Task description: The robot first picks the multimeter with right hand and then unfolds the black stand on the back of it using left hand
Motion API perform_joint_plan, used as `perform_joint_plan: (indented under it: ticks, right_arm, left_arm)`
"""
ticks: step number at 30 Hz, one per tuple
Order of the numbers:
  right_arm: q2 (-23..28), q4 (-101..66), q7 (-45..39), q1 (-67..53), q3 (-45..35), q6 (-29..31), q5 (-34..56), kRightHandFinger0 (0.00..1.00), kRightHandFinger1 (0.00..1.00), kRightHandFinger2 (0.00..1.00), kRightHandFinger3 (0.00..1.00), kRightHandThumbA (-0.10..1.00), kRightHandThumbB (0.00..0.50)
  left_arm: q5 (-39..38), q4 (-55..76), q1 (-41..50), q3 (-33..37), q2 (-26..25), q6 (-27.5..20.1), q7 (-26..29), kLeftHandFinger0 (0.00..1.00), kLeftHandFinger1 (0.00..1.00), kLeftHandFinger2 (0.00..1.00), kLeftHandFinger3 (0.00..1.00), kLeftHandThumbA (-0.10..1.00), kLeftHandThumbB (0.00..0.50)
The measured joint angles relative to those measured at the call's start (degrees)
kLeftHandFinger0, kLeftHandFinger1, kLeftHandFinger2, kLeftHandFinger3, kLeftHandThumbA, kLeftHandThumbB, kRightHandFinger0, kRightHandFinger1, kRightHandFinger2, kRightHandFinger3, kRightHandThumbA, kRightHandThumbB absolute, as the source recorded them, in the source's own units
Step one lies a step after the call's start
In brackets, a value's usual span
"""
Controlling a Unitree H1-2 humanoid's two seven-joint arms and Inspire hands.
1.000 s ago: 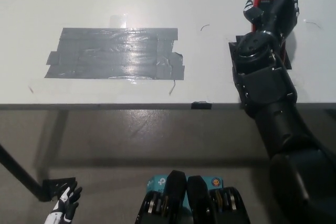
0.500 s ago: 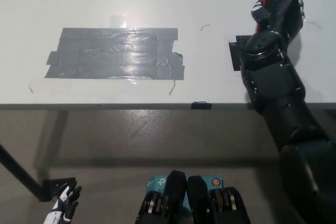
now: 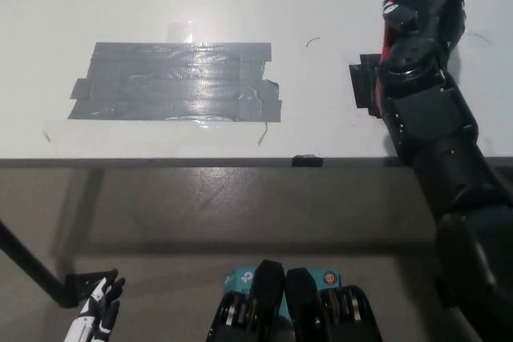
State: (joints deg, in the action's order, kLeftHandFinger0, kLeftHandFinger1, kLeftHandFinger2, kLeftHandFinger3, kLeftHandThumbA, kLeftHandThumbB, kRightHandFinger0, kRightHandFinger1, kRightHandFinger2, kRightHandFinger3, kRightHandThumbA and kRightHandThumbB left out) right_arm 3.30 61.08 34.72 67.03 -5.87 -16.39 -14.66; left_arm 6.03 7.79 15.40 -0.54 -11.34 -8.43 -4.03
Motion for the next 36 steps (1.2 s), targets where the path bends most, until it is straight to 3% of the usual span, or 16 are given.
perform_joint_plan:
  ticks: [4, 15, 17, 19, 30, 36]
  right_arm:
    - [0.2, -1.2, -2.8, 0.0, 0.3, 0.0, 0.9, 1.0, 1.0, 1.0, 1.0, 0.9, 0.5]
    - [1.4, -1.1, -7.5, 0.0, 0.5, 0.0, 2.8, 1.0, 1.0, 1.0, 1.0, 0.94, 0.5]
    - [1.4, -0.6, -7.9, 0.0, 0.7, -0.1, 2.8, 1.0, 1.0, 1.0, 1.0, 0.9, 0.5]
    - [1.4, -0.2, -7.9, 0.0, 1.0, -0.1, 2.8, 1.0, 1.0, 1.0, 1.0, 0.8, 0.5]
    - [2.2, 2.8, -7.9, 0.2, 1.2, 0.4, 2.9, 1.0, 1.0, 1.0, 1.0, 0.68, 0.5]
    - [2.4, 4.0, -7.7, 0.5, 1.8, 0.8, 2.8, 1.0, 1.0, 1.0, 1.0, 0.77, 0.5]
  left_arm:
    - [0.0, 0.1, -0.1, 0.0, 0.0, 0.0, 0.0, 1.0, 1.0, 1.0, 1.0, 0.95, 0.078]
    - [0.2, 0.1, -0.8, 0.0, 0.0, 0.0, 0.0, 1.0, 1.0, 1.0, 1.0, 0.95, 0.09]
    - [0.2, 0.1, -0.8, 0.0, 0.0, 0.0, 0.0, 1.0, 1.0, 1.0, 1.0, 0.95, 0.085]
    - [0.3, 0.1, -0.8, 0.0, 0.0, 0.0, 0.0, 1.0, 1.0, 1.0, 1.0, 0.95, 0.079]
    - [0.4, 0.1, -0.9, 0.0, -0.1, 0.0, 0.0, 1.0, 1.0, 1.0, 1.0, 0.95, 0.082]
    - [0.5, 0.1, -1.1, -0.1, -0.1, 0.0, 0.0, 1.0, 1.0, 1.0, 1.0, 0.95, 0.071]
